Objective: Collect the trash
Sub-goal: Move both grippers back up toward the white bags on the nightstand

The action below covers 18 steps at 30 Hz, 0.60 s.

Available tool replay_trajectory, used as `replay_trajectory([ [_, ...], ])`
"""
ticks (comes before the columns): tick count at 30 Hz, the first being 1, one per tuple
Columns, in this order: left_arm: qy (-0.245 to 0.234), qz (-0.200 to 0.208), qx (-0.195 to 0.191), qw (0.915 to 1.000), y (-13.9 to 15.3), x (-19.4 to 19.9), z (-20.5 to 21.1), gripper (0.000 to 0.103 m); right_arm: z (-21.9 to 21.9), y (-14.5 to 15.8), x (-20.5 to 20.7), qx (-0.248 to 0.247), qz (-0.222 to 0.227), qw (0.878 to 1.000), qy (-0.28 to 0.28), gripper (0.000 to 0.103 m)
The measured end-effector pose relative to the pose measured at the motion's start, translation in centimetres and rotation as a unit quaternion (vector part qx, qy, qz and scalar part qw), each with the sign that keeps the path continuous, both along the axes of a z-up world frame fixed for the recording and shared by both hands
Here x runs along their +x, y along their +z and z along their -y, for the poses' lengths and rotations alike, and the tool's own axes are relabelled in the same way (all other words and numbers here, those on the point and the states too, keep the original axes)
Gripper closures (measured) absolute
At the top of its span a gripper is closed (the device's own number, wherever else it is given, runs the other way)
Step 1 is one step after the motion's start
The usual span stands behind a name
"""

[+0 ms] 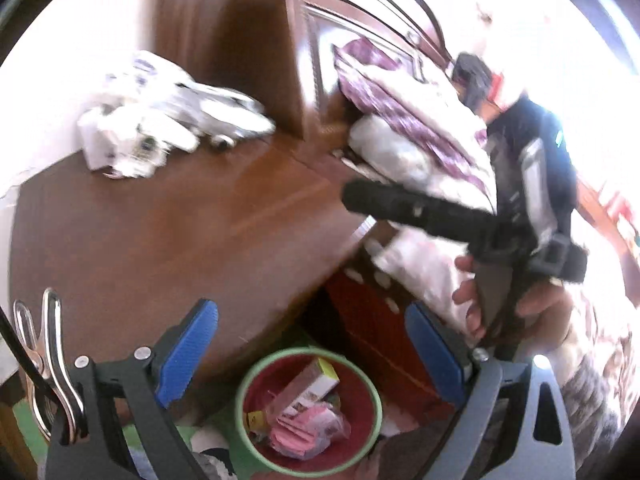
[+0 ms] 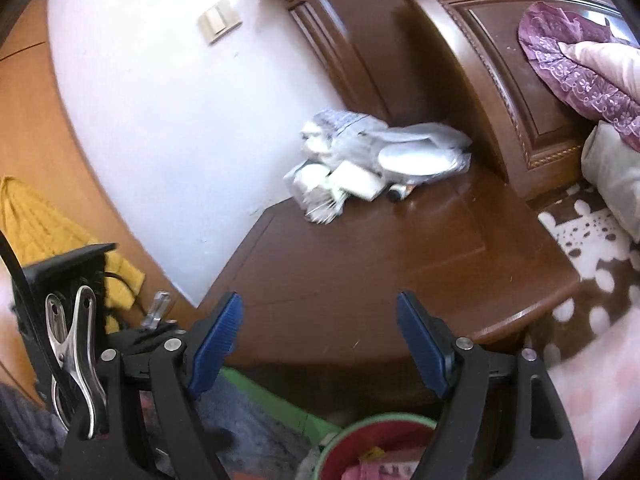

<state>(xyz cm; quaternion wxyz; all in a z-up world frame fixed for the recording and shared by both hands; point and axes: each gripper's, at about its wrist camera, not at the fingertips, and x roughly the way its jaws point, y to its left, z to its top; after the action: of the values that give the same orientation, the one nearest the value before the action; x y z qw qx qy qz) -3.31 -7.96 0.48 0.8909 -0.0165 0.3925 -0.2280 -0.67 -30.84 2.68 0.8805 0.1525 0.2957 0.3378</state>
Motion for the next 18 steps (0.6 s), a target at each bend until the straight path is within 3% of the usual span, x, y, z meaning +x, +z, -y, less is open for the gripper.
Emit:
replay_trajectory([
  [7, 0.088, 0.069, 0.062, 0.9918, 1.3, 2.0, -2.2, 0.006, -0.4, -0.2, 3.4, 0.020, -0.024, 0.999, -0.035, 0.023],
  [11, 0.110, 0.058, 0.042, 0.9913, 0.7, 3.3, -3.2, 0.006, -1.7, -0.1, 4.5, 0.025, -0.025, 0.999, -0.036, 0.023],
  [15, 0.132, 0.059, 0.061, 0.9876, 0.1, 4.5, -3.9, 0.006, -3.0, -0.1, 5.6, 0.031, -0.026, 0.998, -0.037, 0.023],
  [18, 0.146, 0.085, 0.075, 0.9827, 0.1, 5.0, -4.5, 0.006, -4.0, 0.5, 5.8, 0.023, 0.000, 0.998, -0.053, 0.020],
])
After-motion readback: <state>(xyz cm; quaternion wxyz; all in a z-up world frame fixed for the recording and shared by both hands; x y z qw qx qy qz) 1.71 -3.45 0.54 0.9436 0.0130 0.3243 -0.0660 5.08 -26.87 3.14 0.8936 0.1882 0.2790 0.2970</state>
